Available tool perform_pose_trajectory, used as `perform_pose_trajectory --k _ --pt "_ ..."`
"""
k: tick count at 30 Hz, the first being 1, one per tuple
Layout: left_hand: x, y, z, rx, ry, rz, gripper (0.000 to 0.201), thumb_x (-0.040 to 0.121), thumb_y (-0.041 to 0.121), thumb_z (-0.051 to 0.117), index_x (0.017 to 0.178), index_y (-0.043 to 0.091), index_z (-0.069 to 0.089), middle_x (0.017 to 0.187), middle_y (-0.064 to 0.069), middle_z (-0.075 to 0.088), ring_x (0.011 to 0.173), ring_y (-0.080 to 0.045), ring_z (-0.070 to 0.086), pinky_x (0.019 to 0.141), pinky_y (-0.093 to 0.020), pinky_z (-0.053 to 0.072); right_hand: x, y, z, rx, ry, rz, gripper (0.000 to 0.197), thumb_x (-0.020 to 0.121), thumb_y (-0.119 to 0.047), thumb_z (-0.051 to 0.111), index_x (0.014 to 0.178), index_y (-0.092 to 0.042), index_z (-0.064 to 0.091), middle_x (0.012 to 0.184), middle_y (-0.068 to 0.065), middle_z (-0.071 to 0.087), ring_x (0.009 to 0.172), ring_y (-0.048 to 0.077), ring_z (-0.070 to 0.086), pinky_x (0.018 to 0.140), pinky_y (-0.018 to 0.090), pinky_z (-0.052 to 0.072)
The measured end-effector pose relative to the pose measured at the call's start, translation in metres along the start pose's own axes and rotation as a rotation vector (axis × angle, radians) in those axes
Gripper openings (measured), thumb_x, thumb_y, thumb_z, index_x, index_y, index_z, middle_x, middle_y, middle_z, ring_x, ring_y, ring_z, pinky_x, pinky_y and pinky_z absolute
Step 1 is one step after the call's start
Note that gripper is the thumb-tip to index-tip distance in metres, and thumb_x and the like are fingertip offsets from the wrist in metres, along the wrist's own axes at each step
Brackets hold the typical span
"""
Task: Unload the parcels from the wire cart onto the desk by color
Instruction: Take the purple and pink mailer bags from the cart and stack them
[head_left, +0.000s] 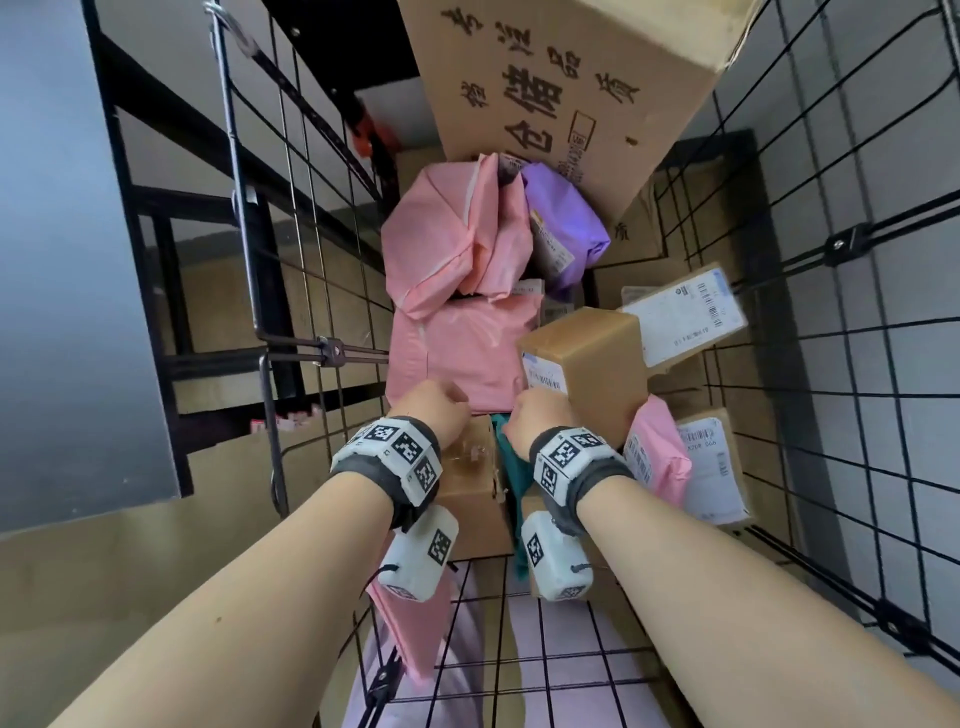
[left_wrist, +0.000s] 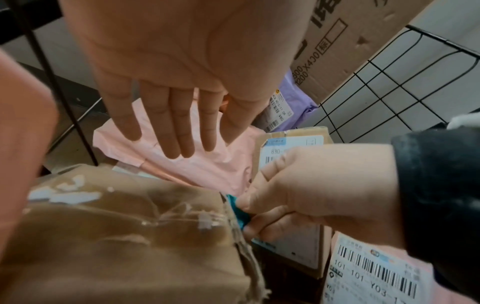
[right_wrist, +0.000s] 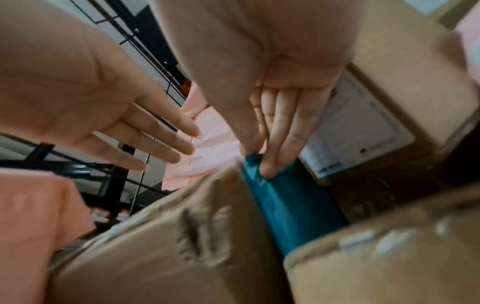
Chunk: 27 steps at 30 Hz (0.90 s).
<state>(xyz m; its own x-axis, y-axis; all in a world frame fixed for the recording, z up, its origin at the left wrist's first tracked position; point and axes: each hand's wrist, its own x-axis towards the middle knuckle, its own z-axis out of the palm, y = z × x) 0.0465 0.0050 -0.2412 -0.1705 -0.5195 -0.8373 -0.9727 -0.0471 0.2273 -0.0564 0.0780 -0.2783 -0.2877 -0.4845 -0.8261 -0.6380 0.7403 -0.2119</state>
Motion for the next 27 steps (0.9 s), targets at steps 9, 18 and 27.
perform_pose_trajectory --k 9,18,27 --pt "-0.034 0.029 -0.038 -0.019 0.068 0.167 0.031 0.088 0.012 0.049 0.117 0.018 0.06 0.115 -0.007 0.064 0.1 -0.025 0.061 0.081 -0.028 0.05 -0.055 0.003 -0.089 0.517 0.054 -0.145 0.036 0.096 -0.018 0.047 0.061 -0.015 0.04 0.066 0.003 0.042 0.079 0.021 0.045 0.076 0.033 0.039" --pt "-0.093 0.068 -0.092 -0.315 0.153 0.454 0.08 0.076 0.002 0.064 0.144 0.025 0.029 0.135 0.004 0.047 0.119 -0.016 0.05 0.099 -0.031 0.045 -0.145 -0.002 -0.183 1.136 0.292 -0.155 0.029 0.101 -0.01 0.036 0.073 -0.011 0.045 0.078 0.023 0.052 0.062 0.019 0.05 0.056 0.023 0.047" --pt "-0.15 0.093 -0.138 -0.733 -0.013 0.592 0.087 0.052 0.004 0.088 0.128 0.015 0.047 0.127 -0.008 0.059 0.116 -0.023 0.057 0.095 -0.03 0.047 -0.206 -0.01 -0.232 1.256 0.424 -0.263 0.02 0.101 -0.013 0.039 0.085 -0.012 0.051 0.079 0.007 0.055 0.067 0.015 0.054 0.057 0.027 0.043"
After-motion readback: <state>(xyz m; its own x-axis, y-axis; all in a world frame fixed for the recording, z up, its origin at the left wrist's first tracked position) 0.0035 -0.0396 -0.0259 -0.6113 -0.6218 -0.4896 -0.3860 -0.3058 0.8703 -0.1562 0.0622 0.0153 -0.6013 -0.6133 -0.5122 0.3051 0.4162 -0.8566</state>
